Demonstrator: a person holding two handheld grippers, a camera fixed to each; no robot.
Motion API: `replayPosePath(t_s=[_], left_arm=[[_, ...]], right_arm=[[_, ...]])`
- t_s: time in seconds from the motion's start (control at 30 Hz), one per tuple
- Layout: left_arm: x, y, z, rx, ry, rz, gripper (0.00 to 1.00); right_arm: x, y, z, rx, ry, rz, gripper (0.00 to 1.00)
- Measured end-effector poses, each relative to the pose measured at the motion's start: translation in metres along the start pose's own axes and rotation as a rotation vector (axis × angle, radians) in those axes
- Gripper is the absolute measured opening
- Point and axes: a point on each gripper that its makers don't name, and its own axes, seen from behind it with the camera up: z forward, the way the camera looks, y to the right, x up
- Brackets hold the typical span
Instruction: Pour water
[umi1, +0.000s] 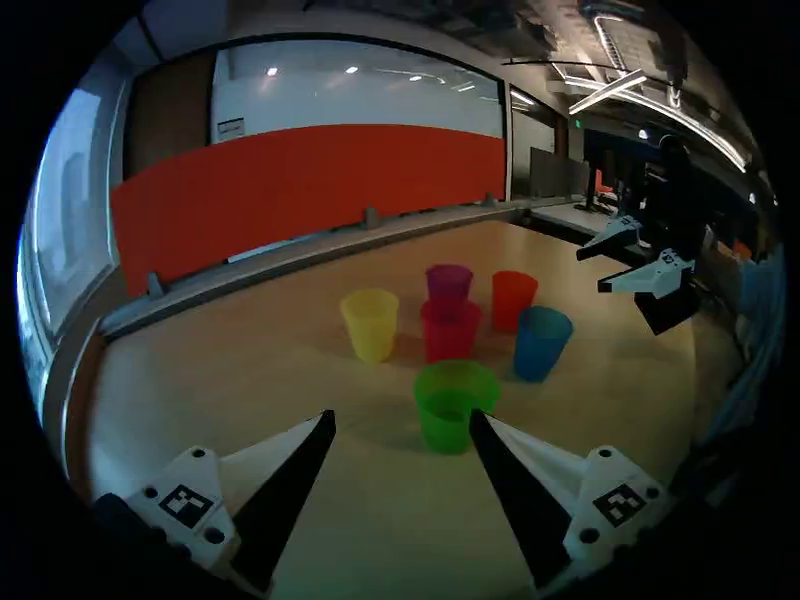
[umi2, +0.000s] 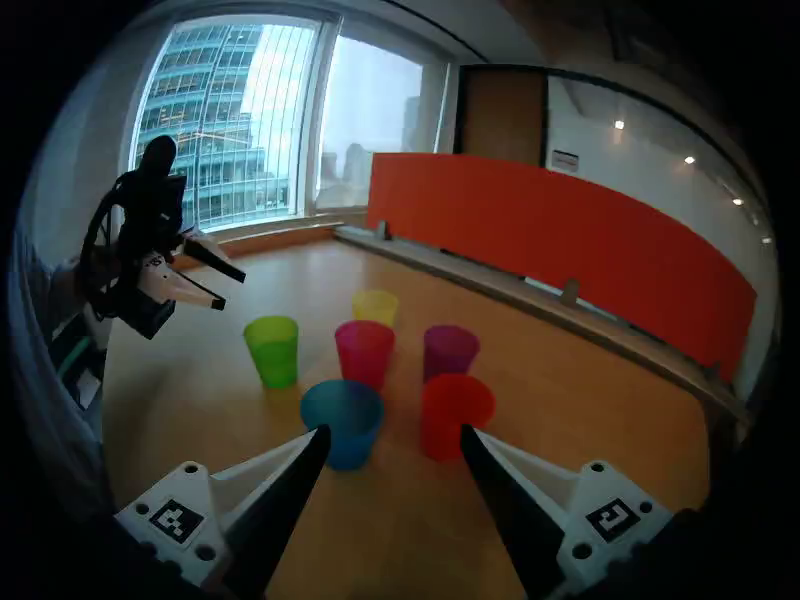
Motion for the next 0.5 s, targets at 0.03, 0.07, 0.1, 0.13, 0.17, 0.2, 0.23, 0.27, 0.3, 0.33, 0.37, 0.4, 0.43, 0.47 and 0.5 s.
replayPosePath(t_s=[0.03, 0.07, 0.1, 0.13, 0.17, 0.2, 0.23, 0.27, 0.3, 0.33, 0.37, 0.4, 0.43, 0.47, 0.5], left_arm=[[0.004, -0.004, -0.002, 0.019, 0.013, -0.003, 1.00], [0.007, -0.008, -0.004, 0.036, 0.025, -0.006, 1.00], [0.010, -0.010, -0.006, 0.050, 0.039, -0.010, 1.00], [0.013, -0.013, -0.008, 0.064, 0.054, -0.015, 1.00], [0.016, -0.016, -0.010, 0.077, 0.068, -0.020, 1.00], [0.019, -0.018, -0.013, 0.089, 0.082, -0.026, 1.00], [0.022, -0.021, -0.015, 0.102, 0.098, -0.033, 1.00], [0.024, -0.023, -0.018, 0.113, 0.112, -0.039, 1.00], [0.027, -0.024, -0.020, 0.126, 0.125, -0.042, 1.00], [0.029, -0.026, -0.023, 0.140, 0.139, -0.045, 1.00], [0.031, -0.028, -0.026, 0.153, 0.153, -0.047, 1.00], [0.033, -0.030, -0.028, 0.167, 0.164, -0.046, 1.00], [0.035, -0.031, -0.031, 0.183, 0.176, -0.043, 1.00], [0.037, -0.033, -0.033, 0.197, 0.187, -0.041, 1.00], [0.040, -0.033, -0.035, 0.209, 0.198, -0.039, 1.00]], right_arm=[[0.005, 0.004, -0.002, -0.017, 0.015, 0.006, 1.00], [0.009, 0.007, -0.003, -0.032, 0.029, 0.011, 1.00], [0.012, 0.010, -0.004, -0.045, 0.042, 0.014, 1.00], [0.015, 0.013, -0.006, -0.060, 0.055, 0.017, 1.00], [0.018, 0.016, -0.007, -0.074, 0.067, 0.019, 1.00], [0.020, 0.019, -0.009, -0.087, 0.077, 0.022, 1.00], [0.023, 0.022, -0.010, -0.101, 0.088, 0.025, 1.00], [0.025, 0.025, -0.012, -0.114, 0.097, 0.027, 1.00], [0.028, 0.028, -0.013, -0.129, 0.109, 0.032, 1.00], [0.032, 0.032, -0.015, -0.146, 0.125, 0.037, 1.00], [0.036, 0.036, -0.017, -0.162, 0.138, 0.042, 1.00], [0.039, 0.039, -0.019, -0.176, 0.153, 0.049, 1.00], [0.043, 0.043, -0.021, -0.190, 0.170, 0.057, 1.00], [0.046, 0.046, -0.022, -0.204, 0.184, 0.064, 1.00], [0.049, 0.048, -0.024, -0.214, 0.196, 0.068, 1.00]])
